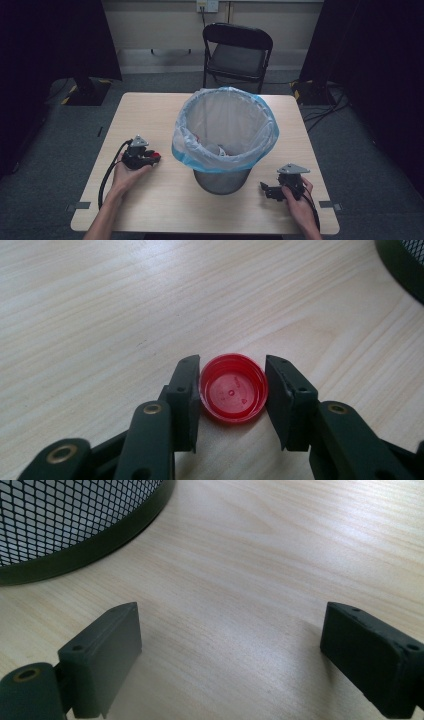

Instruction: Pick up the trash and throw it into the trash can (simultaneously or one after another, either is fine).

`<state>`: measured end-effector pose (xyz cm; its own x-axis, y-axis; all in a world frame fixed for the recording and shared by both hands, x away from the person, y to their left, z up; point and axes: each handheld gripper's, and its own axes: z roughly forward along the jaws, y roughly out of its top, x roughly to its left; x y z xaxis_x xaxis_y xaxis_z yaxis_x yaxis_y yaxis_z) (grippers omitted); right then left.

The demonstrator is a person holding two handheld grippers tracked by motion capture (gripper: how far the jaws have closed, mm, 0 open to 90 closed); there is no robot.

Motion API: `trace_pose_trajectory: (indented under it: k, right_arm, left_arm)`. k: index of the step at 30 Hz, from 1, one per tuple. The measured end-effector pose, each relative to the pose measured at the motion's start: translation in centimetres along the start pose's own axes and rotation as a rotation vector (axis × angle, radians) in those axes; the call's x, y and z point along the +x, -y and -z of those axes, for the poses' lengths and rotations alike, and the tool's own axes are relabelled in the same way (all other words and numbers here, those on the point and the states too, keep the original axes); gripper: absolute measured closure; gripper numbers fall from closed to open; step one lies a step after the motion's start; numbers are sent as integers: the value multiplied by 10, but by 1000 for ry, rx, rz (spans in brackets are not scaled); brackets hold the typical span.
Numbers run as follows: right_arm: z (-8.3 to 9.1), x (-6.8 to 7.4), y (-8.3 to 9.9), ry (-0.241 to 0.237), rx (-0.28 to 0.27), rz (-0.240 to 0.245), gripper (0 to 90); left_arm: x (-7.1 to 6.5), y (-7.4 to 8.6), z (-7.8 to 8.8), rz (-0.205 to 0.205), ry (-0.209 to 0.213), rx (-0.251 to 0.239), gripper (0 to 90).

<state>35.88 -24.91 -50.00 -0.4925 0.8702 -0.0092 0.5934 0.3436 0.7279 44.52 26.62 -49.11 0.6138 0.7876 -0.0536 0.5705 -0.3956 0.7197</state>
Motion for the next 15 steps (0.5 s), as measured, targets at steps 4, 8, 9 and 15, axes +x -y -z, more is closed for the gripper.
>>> trace_pose_trajectory:
  k: [4, 8, 9, 15]
  right_arm:
    - [0, 0, 0, 0, 0, 0, 87]
    - [0, 0, 0, 0, 0, 0, 87]
    - [0, 0, 0, 0, 0, 0, 87]
    - [0, 0, 0, 0, 0, 1, 86]
  left_arm:
    - [4, 2, 3, 34, 5, -18, 596]
    - [7, 1, 8, 67, 35, -58, 595]
    - [8, 0, 13, 74, 43, -83, 596]
    - [8, -5, 26, 84, 64, -143, 596]
